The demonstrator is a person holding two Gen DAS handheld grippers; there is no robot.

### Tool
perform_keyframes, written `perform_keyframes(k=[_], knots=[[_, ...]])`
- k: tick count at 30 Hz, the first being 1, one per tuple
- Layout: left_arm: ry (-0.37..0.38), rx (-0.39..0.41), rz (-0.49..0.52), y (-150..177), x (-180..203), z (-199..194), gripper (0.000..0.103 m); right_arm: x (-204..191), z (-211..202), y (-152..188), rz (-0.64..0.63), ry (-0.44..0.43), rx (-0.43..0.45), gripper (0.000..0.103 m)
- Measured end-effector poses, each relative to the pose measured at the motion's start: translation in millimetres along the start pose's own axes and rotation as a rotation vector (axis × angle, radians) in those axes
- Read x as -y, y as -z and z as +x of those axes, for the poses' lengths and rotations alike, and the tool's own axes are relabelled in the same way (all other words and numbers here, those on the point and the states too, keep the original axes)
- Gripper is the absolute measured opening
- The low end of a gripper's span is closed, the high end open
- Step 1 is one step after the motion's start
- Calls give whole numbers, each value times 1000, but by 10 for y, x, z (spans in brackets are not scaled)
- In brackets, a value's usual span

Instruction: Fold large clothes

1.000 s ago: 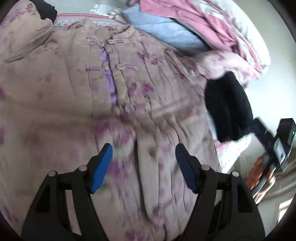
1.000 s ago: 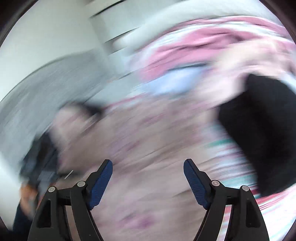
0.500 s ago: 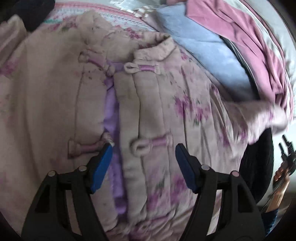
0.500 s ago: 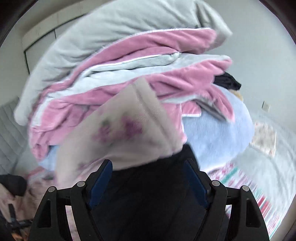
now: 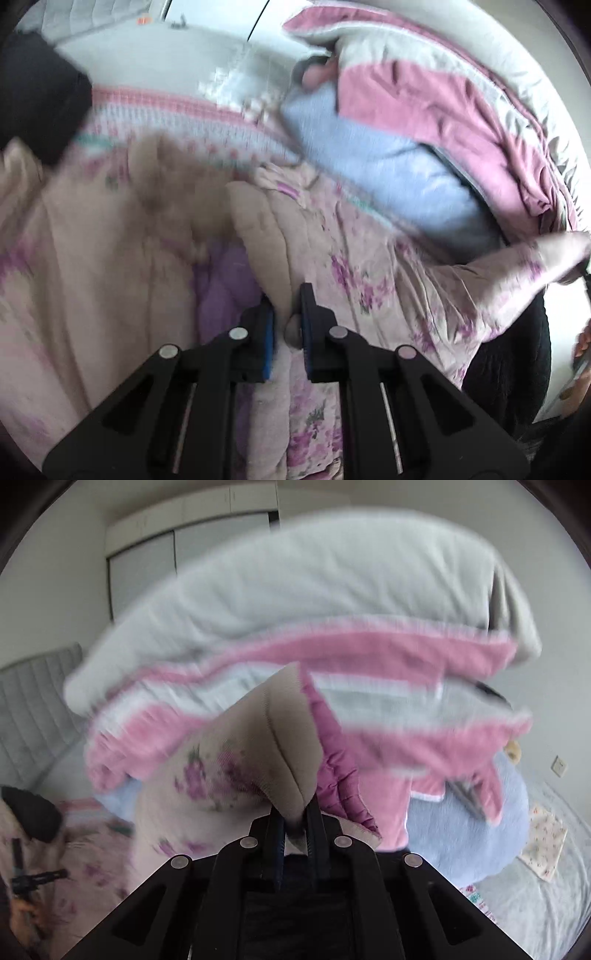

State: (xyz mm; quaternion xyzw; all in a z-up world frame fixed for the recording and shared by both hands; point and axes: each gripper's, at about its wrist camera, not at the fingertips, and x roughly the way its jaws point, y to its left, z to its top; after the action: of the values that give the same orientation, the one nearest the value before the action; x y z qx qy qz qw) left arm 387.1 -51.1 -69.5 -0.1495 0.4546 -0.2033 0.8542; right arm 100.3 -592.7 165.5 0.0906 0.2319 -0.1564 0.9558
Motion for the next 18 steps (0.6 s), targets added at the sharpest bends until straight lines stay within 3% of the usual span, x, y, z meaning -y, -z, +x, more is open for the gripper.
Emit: perform_keyframes(k=[4,6,8,10,13,18], knots=[[-107,-60,-3,37,-109,197,14,-49,-267,-187,139,-86,-16,9],[-162,-90,-3,185,-241,413,15,-6,-196,-142,298,-138,-116,9],[-162,-63,6,312,-301,473,16,128,-77,-36,473,-196,-220,9],[-160,-41,5,323,-287,407,17,215,-143,42,574,-246,-215,9],[-172,-55,16,275,-231,379,18,112,-431,2,594,-302,-149,9],[-176,-39,34,291,-234,309,19,-523,-814,-167,501,-421,-147,9]])
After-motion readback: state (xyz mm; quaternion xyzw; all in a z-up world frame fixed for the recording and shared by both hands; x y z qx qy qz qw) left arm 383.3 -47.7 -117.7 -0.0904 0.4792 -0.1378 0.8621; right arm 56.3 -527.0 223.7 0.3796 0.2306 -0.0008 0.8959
